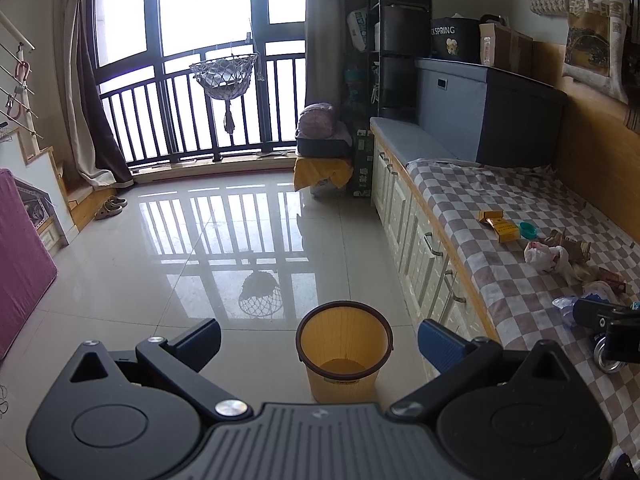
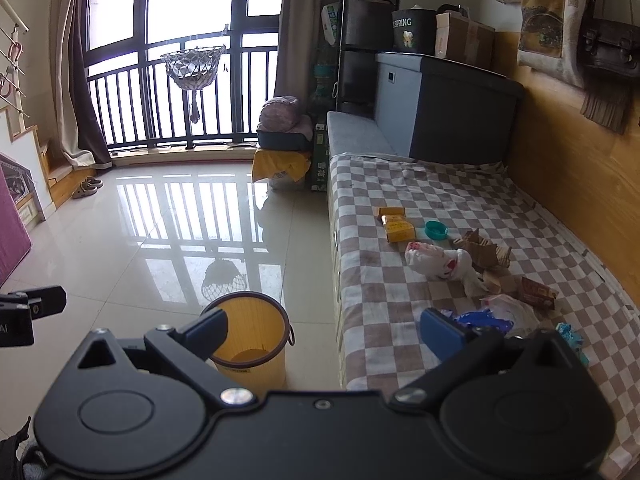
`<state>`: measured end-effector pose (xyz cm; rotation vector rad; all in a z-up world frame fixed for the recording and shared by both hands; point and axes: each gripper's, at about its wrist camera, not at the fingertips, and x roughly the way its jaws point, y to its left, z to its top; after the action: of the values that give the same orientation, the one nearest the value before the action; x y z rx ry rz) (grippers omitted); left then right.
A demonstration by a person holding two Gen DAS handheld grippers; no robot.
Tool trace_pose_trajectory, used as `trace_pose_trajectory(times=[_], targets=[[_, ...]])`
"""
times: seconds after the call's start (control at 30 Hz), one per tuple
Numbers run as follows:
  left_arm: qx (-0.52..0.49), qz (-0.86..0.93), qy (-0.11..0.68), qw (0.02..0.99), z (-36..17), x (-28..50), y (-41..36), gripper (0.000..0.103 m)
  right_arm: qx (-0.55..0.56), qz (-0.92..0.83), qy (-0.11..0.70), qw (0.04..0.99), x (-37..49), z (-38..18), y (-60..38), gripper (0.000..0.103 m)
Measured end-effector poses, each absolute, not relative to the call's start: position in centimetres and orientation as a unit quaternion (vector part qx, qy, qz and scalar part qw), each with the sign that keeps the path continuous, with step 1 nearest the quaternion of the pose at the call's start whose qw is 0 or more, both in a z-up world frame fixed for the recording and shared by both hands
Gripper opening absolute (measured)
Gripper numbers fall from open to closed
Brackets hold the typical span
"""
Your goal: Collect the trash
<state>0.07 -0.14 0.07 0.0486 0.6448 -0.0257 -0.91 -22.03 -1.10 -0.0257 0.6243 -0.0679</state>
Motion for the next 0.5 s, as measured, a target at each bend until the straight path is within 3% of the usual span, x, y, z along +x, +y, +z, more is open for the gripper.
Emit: trace_pose_trajectory(times=[0.5], targets=[[0.024,-0.013,0.317,0.948,0.09,0.10,-0.16,0.103,-0.014,-0.031,0.306,0.951,-0.98,-1.16,-21.89,0.103]])
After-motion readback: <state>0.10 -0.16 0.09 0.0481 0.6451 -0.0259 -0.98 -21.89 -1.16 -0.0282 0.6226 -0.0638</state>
